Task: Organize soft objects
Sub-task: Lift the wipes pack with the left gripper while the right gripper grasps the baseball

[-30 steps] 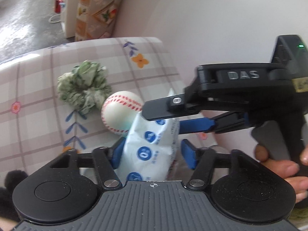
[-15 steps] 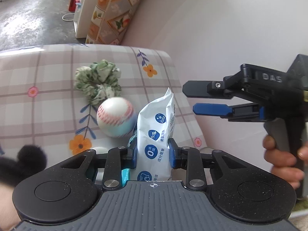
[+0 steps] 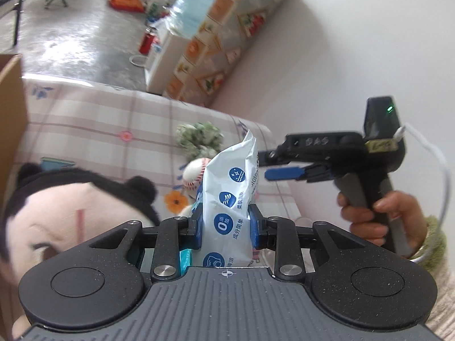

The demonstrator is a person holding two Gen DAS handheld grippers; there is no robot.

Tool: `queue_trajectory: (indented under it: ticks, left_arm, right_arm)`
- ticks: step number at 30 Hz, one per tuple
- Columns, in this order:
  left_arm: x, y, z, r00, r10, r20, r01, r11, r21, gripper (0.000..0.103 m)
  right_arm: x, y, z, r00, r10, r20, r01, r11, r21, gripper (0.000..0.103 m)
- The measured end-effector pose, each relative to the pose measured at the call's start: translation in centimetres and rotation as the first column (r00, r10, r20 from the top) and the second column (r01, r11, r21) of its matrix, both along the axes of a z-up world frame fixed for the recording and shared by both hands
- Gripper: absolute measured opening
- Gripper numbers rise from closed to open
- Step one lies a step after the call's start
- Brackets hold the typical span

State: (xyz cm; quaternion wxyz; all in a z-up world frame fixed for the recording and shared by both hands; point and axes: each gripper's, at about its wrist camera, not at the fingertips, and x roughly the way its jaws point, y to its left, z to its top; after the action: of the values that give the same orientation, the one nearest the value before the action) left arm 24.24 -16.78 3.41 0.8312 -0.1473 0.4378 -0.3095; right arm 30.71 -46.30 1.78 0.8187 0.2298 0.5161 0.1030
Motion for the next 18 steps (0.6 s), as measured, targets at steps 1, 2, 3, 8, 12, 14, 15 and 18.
queue_trajectory:
  ticks: [1, 2, 3, 8, 12, 14, 15, 18]
  left_arm:
    - [-0.2, 0.6, 0.1, 1.0, 0.014, 0.006, -0.014, 1.0, -0.006, 0.028]
    - [-0.4, 1.0, 0.3, 0.999, 0.026, 0.019, -0.026, 1.0, -0.008, 0.028]
    - [-0.6, 1.5, 0.5, 0.999, 0.038, 0.027, -0.038, 0.999, -0.012, 0.028]
    - [-0.9, 2.8, 0.9, 0.997, 0.063, 0.038, -0.061, 0.997, -0.051, 0.028]
    - [-1.2, 3.4, 0.6, 0.997, 0.07, 0.041, -0.067, 0.995, -0.069, 0.028]
    - [-1.6, 3.7, 0.6, 0.997, 0.072, 0.036, -0.069, 0.995, -0.079, 0.028]
    - [-1.5, 3.9, 0.5, 0.997, 0.073, 0.035, -0.07, 0.994, -0.082, 0.028]
    - [-1.4, 4.3, 0.4, 0.996, 0.079, 0.03, -0.076, 0.992, -0.099, 0.028]
  right_arm:
    - [0.2, 0.6, -0.1, 1.0, 0.011, -0.004, -0.011, 1.0, -0.008, 0.071]
    - [0.5, 1.0, -0.2, 1.0, 0.021, -0.007, -0.021, 1.0, -0.012, 0.071]
    - [0.7, 1.6, -0.3, 0.999, 0.034, -0.01, -0.034, 0.999, -0.014, 0.071]
    - [2.2, 4.0, -0.9, 0.995, 0.082, -0.06, -0.083, 0.997, -0.012, 0.071]
    - [3.2, 5.8, -1.6, 0.987, 0.125, -0.102, -0.128, 0.992, -0.015, 0.071]
    - [3.9, 6.5, -2.1, 0.983, 0.13, -0.127, -0.134, 0.991, -0.019, 0.071]
    - [4.2, 6.7, -2.3, 0.982, 0.129, -0.138, -0.133, 0.991, -0.019, 0.071]
    - [5.1, 7.2, -2.8, 0.977, 0.135, -0.163, -0.137, 0.991, -0.001, 0.071]
